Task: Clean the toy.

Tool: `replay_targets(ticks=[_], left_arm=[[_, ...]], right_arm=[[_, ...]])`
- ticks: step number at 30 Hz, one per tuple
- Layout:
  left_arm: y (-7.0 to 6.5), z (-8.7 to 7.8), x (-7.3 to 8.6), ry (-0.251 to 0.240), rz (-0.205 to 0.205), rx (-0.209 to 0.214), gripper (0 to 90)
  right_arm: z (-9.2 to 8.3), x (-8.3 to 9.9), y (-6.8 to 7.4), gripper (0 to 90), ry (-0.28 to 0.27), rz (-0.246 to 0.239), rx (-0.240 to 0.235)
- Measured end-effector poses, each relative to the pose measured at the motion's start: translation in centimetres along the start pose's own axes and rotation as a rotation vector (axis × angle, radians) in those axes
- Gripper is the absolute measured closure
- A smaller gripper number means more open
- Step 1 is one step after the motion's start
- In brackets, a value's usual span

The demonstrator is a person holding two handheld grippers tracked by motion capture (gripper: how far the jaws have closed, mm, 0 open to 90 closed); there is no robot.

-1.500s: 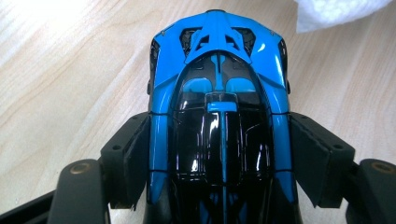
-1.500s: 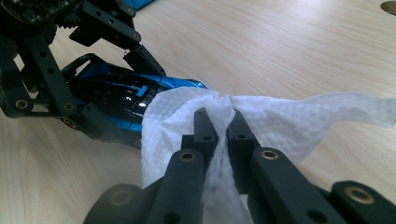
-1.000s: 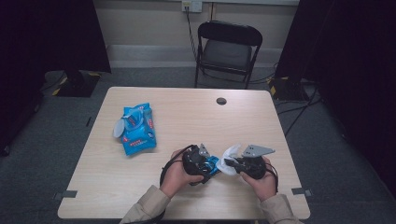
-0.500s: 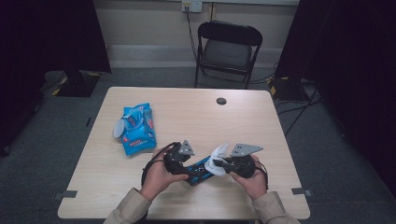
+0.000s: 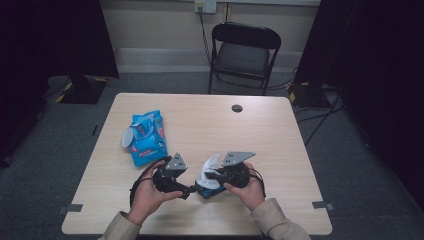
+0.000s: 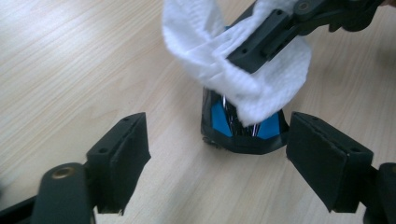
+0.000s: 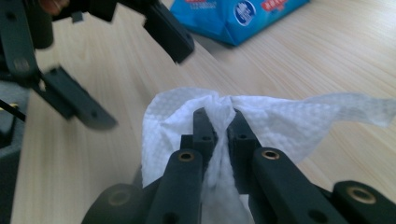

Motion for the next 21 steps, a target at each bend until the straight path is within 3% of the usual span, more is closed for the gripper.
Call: replay_targets(ticks=[6,10,12,15,18,21], left_arm=[[-0.1,0.3,0.2,-0.034,0.006,0.005,23.4],[0.0,0.6,0.5,-0.032,0.012,0.018,32.0],[0.0,0.5,0.7,-0.019,0.035,0.027,43.1],[0.3,0.2,1.0,-0.012,0.032,0.030,59.3],[0.8,-0.2,1.4,0.014,-0.016,0.051,78.3],[1.2,-1.0,1.9,0.039,-0.055,0.052,84.3]], right_arm=[[1.5,-1.4,0.9,84.4,0.002,-0.016,-0.040],[2.4,-1.8,1.4,84.2,0.007,-0.026,-0.061],[2.7,-1.9,1.6,83.7,0.012,-0.029,-0.066],[3.1,-2.0,1.9,82.0,0.013,-0.018,-0.080],[3.4,-2.1,2.0,75.2,0.009,0.004,-0.096],[3.3,-2.1,2.0,64.2,0.005,0.009,-0.098]])
Point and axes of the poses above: each handheld gripper's, and its own axes: z roughly forward along the jaws, x roughly out of its underside, y roughly to its left, the point moved 5 cm from there along z, roughly forward along the jaws, and after that the axes turned 7 degrees about -y, right-handed, at the moved point
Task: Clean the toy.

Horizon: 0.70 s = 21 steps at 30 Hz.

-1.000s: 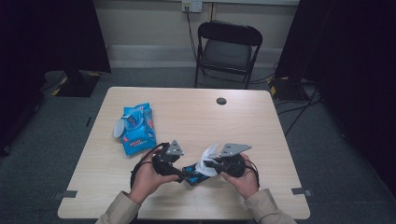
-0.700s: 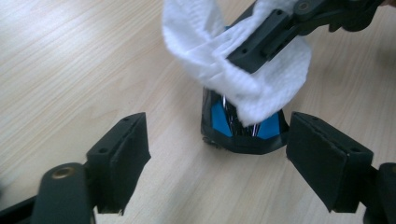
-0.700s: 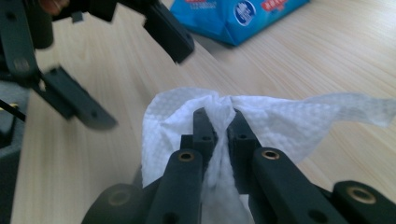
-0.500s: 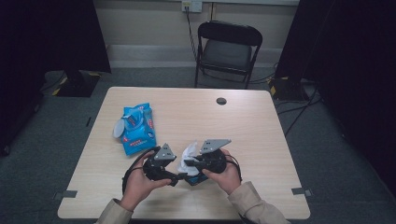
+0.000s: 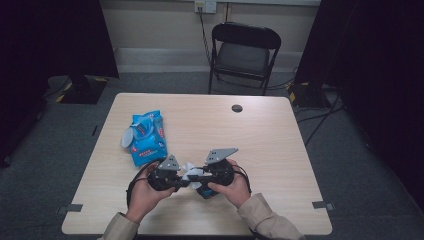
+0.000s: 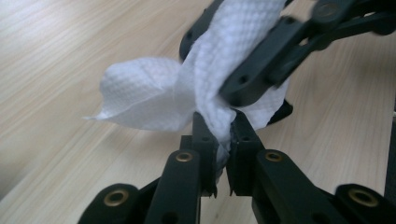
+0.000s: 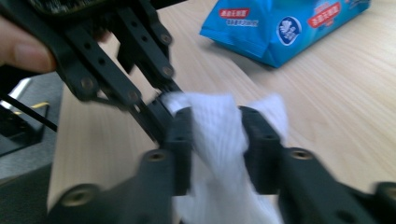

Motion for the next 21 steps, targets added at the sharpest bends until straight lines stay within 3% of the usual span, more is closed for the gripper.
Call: replay_targets(ticks=[2,6,10,14,17,21], left_arm=[[0.4,-0.7,0.5,0.006,-0.012,-0.014,84.6],[1.2,-2.1,2.0,0.024,-0.057,-0.037,84.6],[1.5,-2.8,3.7,0.080,-0.076,-0.061,84.4],[1.3,-2.1,4.8,0.111,-0.086,-0.073,83.8],[1.0,-1.2,5.0,0.125,-0.089,-0.050,82.3],[0.4,-0.2,4.7,0.131,-0.085,-0.035,78.3]], right_arm=[[-0.4,0.1,-0.2,57.1,0.002,-0.021,0.019],[-1.8,0.9,-1.4,41.7,0.003,-0.001,0.070],[-3.3,3.0,-2.8,32.9,0.065,-0.016,0.113],[-4.4,5.1,-3.6,26.2,0.102,-0.045,0.140],[-4.7,5.7,-3.9,22.1,0.121,-0.063,0.148],[-4.4,5.9,-4.1,16.5,0.105,-0.043,0.149]])
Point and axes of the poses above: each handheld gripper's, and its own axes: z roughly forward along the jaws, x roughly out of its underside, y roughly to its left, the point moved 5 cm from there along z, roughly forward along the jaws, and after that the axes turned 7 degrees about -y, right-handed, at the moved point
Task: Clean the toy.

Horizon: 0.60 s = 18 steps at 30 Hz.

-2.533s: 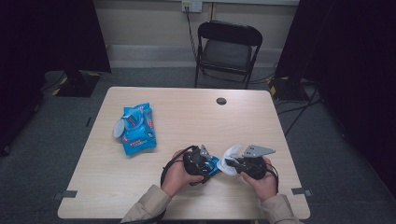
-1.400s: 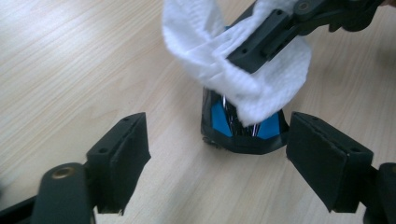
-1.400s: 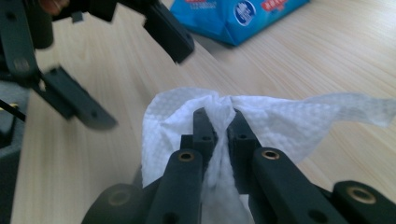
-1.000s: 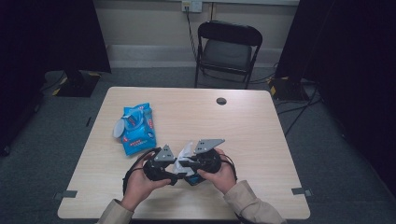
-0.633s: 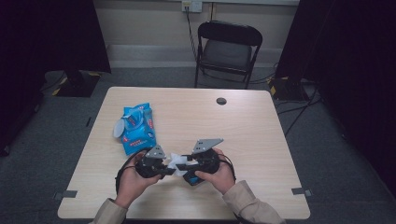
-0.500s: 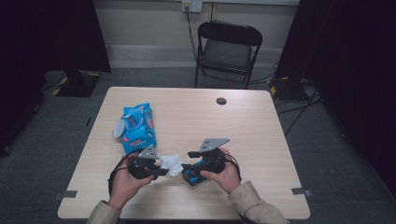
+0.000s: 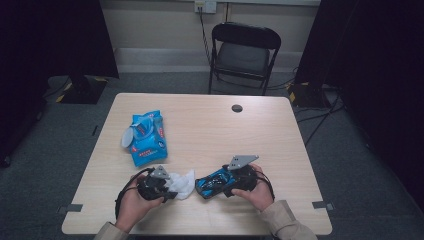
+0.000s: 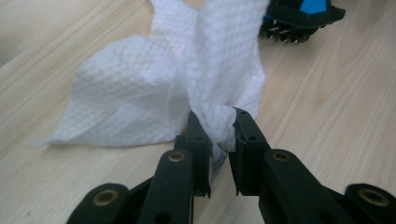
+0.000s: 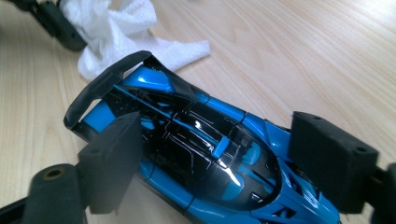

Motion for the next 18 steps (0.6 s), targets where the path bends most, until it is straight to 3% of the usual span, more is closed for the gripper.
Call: replay_targets(ticks=[5,8,10,18], left_arm=[[-0.3,0.9,-0.4,-0.012,0.025,0.005,66.0],[-0.4,1.3,-0.9,-0.031,0.056,-0.018,46.4],[-0.5,1.6,-1.2,-0.049,0.070,-0.018,38.4],[-0.3,2.9,-2.2,-0.072,0.092,-0.032,41.4]], right_arm=[[-0.1,0.2,-0.1,16.1,-0.025,0.016,0.006],[-0.1,0.3,-0.1,16.1,-0.035,0.023,0.001],[-0.1,0.4,0.0,16.2,-0.037,0.020,0.005],[-0.1,0.4,0.1,18.1,-0.037,0.038,0.009]])
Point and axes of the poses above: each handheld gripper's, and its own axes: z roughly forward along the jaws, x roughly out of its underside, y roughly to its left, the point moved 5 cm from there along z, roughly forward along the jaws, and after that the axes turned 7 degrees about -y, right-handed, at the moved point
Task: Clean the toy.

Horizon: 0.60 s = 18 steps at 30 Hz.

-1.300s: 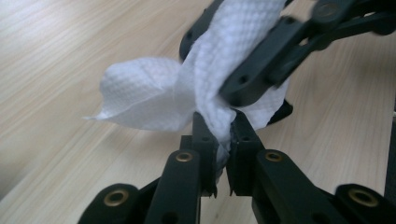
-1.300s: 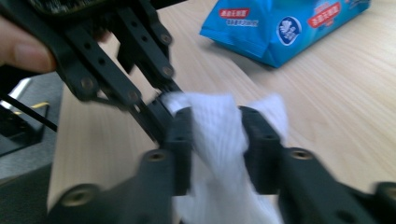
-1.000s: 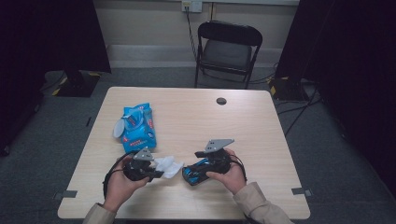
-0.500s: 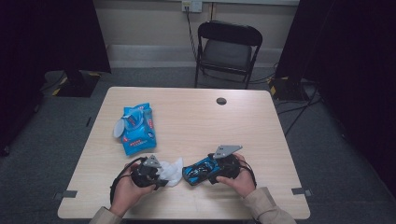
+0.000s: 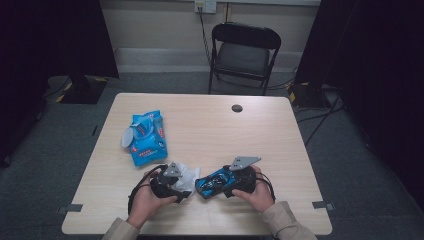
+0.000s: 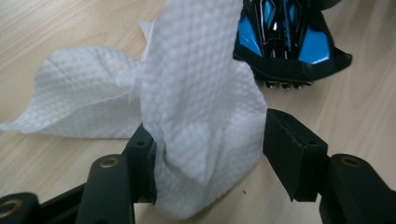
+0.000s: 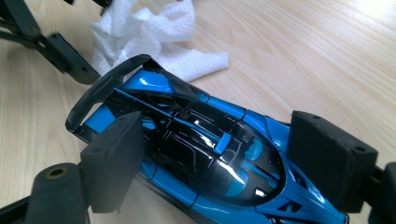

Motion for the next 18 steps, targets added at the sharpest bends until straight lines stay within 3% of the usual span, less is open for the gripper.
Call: replay_targets(ticks=[3,4,7,10,13,14,15,16,18], left_arm=[[0.0,0.9,-0.2,-0.033,-0.008,0.003,44.3],[0.0,1.0,-0.3,-0.035,-0.006,0.010,51.8],[-0.2,1.0,-0.5,-0.015,-0.064,0.020,75.9],[-0.5,1.0,-0.5,-0.021,-0.117,0.059,79.2],[-0.7,0.9,-0.4,-0.021,-0.103,0.076,77.1],[-0.7,0.8,-0.4,-0.016,-0.105,0.077,71.4],[-0.6,0.7,-0.4,-0.002,-0.105,0.054,65.0],[-0.5,0.6,-0.4,0.006,-0.095,0.034,49.6],[-0.5,-0.3,-0.5,0.025,-0.063,-0.007,45.5]], right_arm=[[0.0,0.0,0.0,18.5,-0.001,0.004,0.002],[0.0,0.1,0.0,18.8,-0.003,0.006,0.003],[-0.1,0.1,0.0,19.0,-0.002,0.006,0.003],[-0.1,0.1,0.0,19.0,-0.006,0.006,0.002],[-0.1,0.1,0.0,19.1,-0.005,0.005,0.002],[-0.1,0.1,0.0,19.1,-0.006,0.005,0.002],[-0.1,0.1,0.0,19.0,-0.006,0.006,0.002],[-0.1,0.1,0.0,19.1,-0.006,0.006,0.003],[-0.1,0.1,0.0,19.0,-0.007,0.006,0.003]])
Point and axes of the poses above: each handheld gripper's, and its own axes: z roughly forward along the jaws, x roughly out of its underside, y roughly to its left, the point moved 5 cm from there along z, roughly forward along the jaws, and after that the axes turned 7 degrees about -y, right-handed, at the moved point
